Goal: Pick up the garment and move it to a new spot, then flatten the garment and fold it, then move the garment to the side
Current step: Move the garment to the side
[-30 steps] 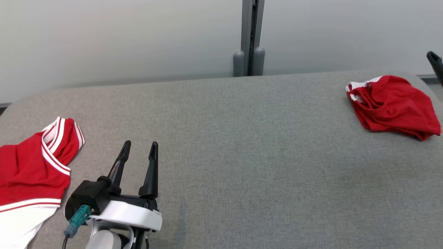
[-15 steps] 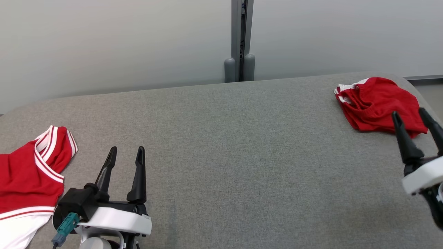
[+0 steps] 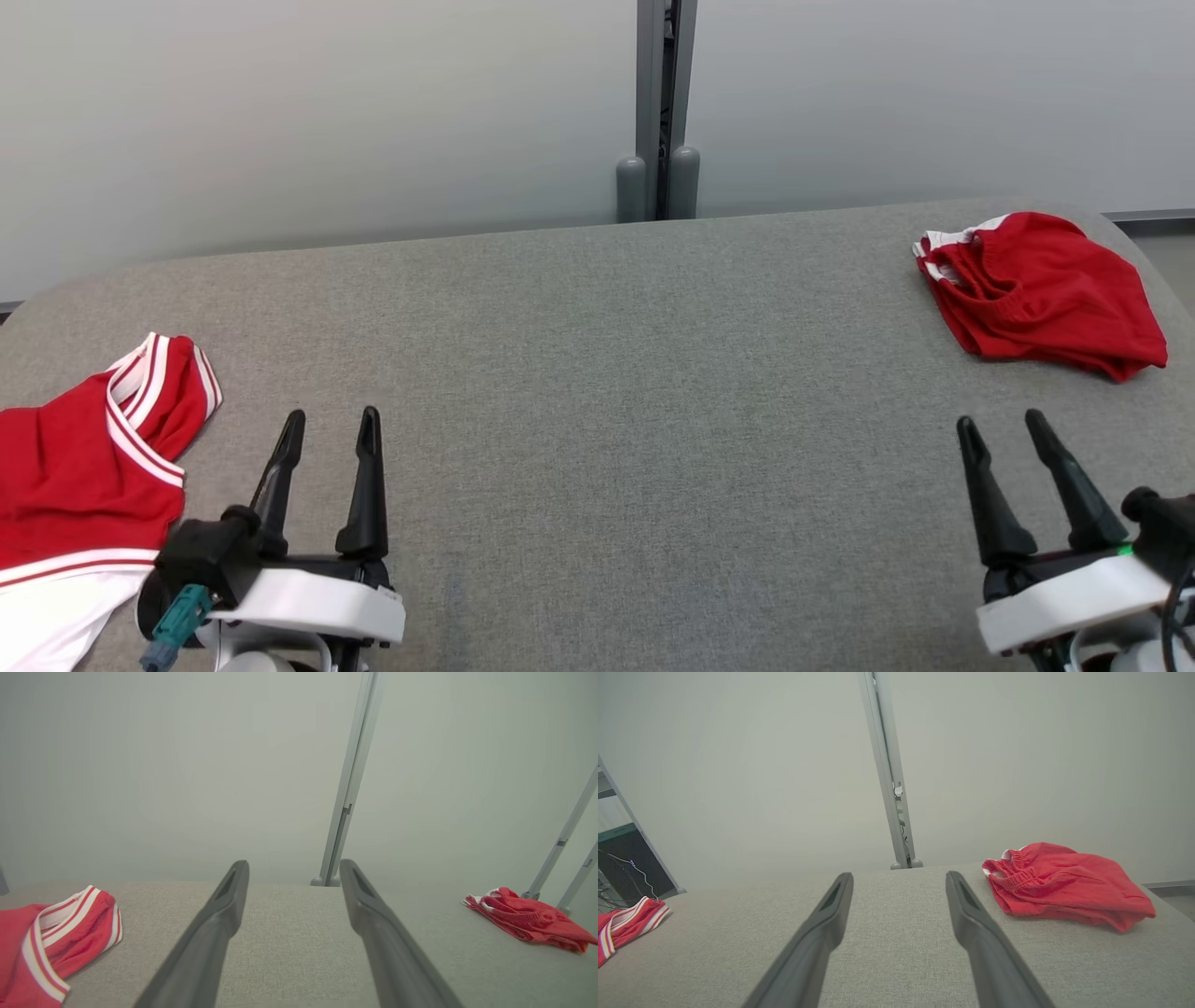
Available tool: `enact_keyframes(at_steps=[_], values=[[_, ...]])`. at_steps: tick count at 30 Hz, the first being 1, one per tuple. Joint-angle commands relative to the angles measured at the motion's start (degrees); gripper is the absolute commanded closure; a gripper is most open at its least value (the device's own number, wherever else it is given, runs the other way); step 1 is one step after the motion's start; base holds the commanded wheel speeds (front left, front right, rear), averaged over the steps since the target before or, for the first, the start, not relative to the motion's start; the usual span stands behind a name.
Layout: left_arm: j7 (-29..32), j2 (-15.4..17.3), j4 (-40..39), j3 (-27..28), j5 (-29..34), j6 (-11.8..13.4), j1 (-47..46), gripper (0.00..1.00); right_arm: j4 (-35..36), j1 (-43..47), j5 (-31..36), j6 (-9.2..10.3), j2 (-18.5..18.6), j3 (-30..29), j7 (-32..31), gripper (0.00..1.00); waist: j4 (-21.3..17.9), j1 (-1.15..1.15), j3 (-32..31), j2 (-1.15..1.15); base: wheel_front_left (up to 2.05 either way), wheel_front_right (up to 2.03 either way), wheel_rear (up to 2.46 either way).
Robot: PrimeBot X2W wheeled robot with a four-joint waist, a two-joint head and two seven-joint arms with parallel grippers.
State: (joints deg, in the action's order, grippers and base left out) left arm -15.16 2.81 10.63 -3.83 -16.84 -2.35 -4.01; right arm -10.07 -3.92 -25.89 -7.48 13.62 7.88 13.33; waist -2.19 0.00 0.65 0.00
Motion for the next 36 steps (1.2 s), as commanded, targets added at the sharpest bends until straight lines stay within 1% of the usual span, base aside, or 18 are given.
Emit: enact_keyframes(at_steps=[1, 3, 6, 12, 16, 21, 30, 36], values=[[-0.1, 0.2, 0.2, 0.0, -0.4, 0.4, 0.5, 0.0, 0.5, 0.8, 0.3, -0.04, -0.2, 0.3, 0.6, 0.0, 0.1, 0.0, 0.0, 0.0, 0.0, 0.0, 0.0], [-0.1, 0.2, 0.5, -0.1, -0.5, 0.5, 0.8, 0.0, 1.1, 1.2, 0.8, -0.04, -0.3, 0.9, 1.1, 0.0, 0.4, 0.0, 0.0, 0.0, 0.0, 0.0, 0.0], [-0.1, 0.2, 0.9, 0.5, -0.5, 1.6, 1.3, 0.0, 1.8, 2.2, 2.1, -0.04, -0.4, 0.5, 1.6, 0.0, 0.7, 0.0, -0.1, 0.0, 0.0, 0.0, 0.0], [-0.1, 0.2, 0.3, 0.9, 0.3, 3.4, 3.6, 0.0, 5.4, 3.8, 3.6, -0.04, -2.5, -1.8, 1.9, 0.0, 1.2, 0.0, -0.2, 0.0, 0.0, 0.0, 0.0], [-0.1, 0.2, -0.2, 0.9, 0.9, 3.3, 4.8, 0.0, 6.8, 4.4, 4.4, -0.04, -3.0, -3.0, 1.9, 0.0, 1.9, 0.0, 0.0, 0.0, 0.0, 0.0, 0.0], [-0.1, 0.2, -0.4, 0.9, 1.3, 3.1, 3.8, 0.0, 7.6, 3.8, 4.9, -0.04, -3.4, -4.1, 1.9, 0.0, 2.3, 0.0, 0.5, 0.0, 0.0, 0.0, 0.0], [-0.1, 0.2, 0.0, 0.8, 1.5, 2.7, 1.8, 0.0, 4.7, 0.6, 4.0, -0.04, -2.9, -4.0, 1.9, 0.0, 2.3, 0.0, 1.4, 0.0, 0.0, 0.0, 0.0], [-0.1, 0.2, 0.2, 0.4, 1.1, 2.9, 1.6, 0.0, 4.2, 0.3, 3.5, -0.04, -3.1, -3.6, 1.9, 0.0, 2.6, 0.0, 1.6, 0.0, 0.0, 0.0, 0.0]])
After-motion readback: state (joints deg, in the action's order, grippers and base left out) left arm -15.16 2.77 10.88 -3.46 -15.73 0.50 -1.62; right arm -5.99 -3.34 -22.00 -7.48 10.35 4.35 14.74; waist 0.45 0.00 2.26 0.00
